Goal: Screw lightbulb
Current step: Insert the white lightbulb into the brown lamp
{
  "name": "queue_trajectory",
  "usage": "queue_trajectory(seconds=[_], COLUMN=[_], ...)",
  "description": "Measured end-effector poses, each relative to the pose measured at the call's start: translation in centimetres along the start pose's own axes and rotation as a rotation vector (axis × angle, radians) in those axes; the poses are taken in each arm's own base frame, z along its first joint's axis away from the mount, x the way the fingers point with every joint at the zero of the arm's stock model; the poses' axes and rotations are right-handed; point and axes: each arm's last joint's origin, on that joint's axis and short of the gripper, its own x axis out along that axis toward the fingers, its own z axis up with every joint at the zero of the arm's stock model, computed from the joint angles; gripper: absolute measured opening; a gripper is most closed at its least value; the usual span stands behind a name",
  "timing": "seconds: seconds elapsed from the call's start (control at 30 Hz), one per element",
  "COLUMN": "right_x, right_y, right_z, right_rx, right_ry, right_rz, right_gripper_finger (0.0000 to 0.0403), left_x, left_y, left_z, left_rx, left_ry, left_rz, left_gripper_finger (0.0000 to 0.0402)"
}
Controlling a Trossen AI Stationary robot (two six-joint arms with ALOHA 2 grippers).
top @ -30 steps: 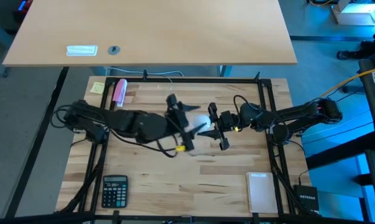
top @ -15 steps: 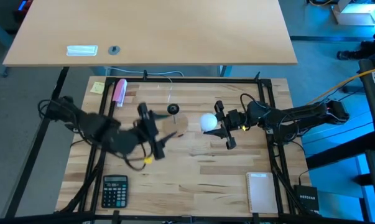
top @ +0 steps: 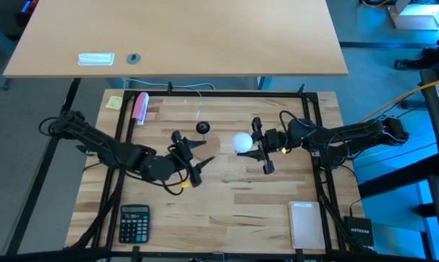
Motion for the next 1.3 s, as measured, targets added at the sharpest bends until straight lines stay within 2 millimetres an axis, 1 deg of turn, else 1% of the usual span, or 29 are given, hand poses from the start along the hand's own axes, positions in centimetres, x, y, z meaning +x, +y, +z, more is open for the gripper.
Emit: queue_trajectory(seconds=[0.23,0.33,0.43,0.53,0.6,0.63,0.73,0.8,0.93,1.07,1.17,1.23,1.3], right_x=[0.0,0.0,0.0,0.0,0.0,0.0,-0.1,-0.4,-0.8,-0.8,-0.7,-0.7,-0.7], right_y=[0.0,0.0,-0.1,-0.1,-0.1,-0.1,-0.1,0.0,0.0,0.1,0.1,0.1,0.1], right_z=[-0.1,-0.2,-0.2,-0.2,-0.2,-0.2,-0.1,0.2,0.7,0.2,0.0,0.0,0.0], right_rx=[0.0,0.002,0.003,0.002,0.002,0.002,0.005,0.004,0.003,0.027,0.039,0.038,0.038], right_ry=[0.007,0.018,0.024,0.021,0.021,0.021,0.022,0.014,0.005,0.052,0.065,0.06,0.06], right_rz=[-0.009,-0.019,-0.033,-0.034,-0.034,-0.034,-0.034,-0.034,-0.037,-0.033,-0.033,-0.033,-0.033], right_gripper_finger=[0.0108,0.0108,0.0108,0.0108,0.0108,0.0108,0.0108,0.0108,0.0108,0.0108,0.0108,0.0108,0.0108], left_x=[0.2,0.3,0.4,0.5,0.6,0.6,0.1,-0.4,-0.5,0.2,0.9,1.5,2.1], left_y=[0.1,0.1,0.3,0.5,0.7,0.7,0.3,-0.4,-1.0,-0.4,-0.3,-0.4,-0.4], left_z=[0.2,0.3,0.7,1.2,1.6,1.8,1.8,1.6,1.2,1.5,2.1,2.6,2.5], left_rx=[0.016,-0.007,-0.053,-0.082,-0.09,-0.087,-0.056,-0.096,-0.066,-0.073,-0.054,-0.046,-0.026], left_ry=[-0.01,-0.021,-0.025,-0.031,-0.039,-0.044,-0.043,-0.04,-0.032,-0.046,-0.078,-0.14,-0.204], left_rz=[0.004,0.003,0.01,0.017,0.021,0.022,-0.003,-0.035,-0.056,-0.027,-0.101,-0.179,-0.21], left_gripper_finger=[0.0263,0.0277,0.0315,0.0372,0.0392,0.0391,0.037,0.036,0.0354,0.0354,0.035,0.0345,0.0341])
